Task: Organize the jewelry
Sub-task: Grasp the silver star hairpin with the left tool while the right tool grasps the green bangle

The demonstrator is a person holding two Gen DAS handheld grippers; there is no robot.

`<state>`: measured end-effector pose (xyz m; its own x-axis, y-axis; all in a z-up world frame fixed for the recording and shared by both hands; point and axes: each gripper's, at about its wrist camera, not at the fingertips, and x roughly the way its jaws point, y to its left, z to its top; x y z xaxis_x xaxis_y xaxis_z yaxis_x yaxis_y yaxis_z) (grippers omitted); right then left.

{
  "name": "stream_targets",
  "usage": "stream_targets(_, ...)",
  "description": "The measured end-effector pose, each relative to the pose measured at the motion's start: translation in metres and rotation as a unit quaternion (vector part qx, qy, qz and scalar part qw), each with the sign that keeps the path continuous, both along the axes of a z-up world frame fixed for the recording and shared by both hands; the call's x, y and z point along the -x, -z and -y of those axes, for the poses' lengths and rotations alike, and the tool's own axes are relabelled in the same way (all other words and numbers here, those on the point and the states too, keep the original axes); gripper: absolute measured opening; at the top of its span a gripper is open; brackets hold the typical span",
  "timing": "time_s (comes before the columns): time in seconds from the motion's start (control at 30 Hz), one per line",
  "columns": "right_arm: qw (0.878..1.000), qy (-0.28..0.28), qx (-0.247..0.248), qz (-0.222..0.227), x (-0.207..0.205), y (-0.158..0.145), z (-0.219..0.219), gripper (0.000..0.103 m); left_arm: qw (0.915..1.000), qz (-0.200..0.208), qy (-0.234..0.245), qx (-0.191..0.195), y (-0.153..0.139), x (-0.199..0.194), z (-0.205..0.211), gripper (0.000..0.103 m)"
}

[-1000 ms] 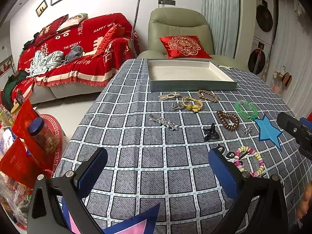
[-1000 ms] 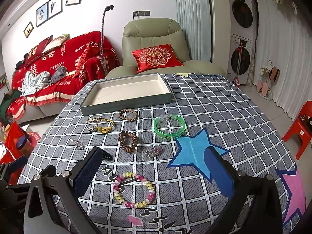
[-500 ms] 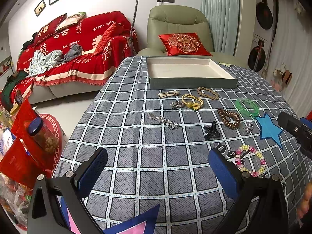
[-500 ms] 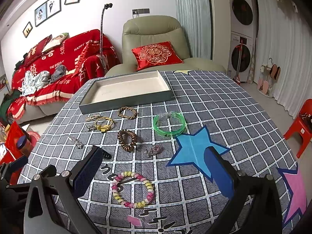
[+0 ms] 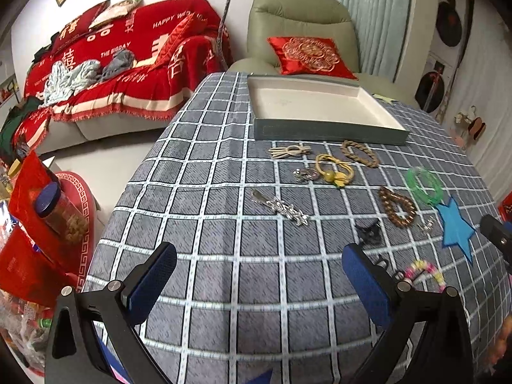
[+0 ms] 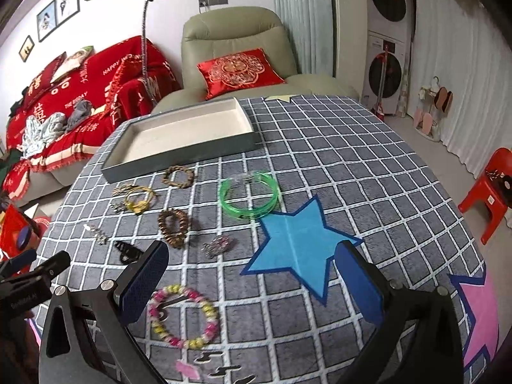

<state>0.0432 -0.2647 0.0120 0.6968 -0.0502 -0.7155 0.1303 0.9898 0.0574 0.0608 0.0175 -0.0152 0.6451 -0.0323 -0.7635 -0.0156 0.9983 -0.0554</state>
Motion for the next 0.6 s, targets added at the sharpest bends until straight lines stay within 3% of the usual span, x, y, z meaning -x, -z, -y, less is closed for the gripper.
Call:
stream_targets(0.2, 1.000, 0.006, -0.002, -0.026, -0.027, 0.003, 0.017, 0.103, 0.9975, -0.056, -0.022, 0.037, 0.014, -0.031, -0.004, 0.103)
stream_targets(0.6, 0.996, 0.024, -0.003, -0.089, -0.092, 0.028, 0.039, 0.103, 0.9889, -0.114, -0.073, 0.061, 0.040, -0.068, 0.004, 0.103)
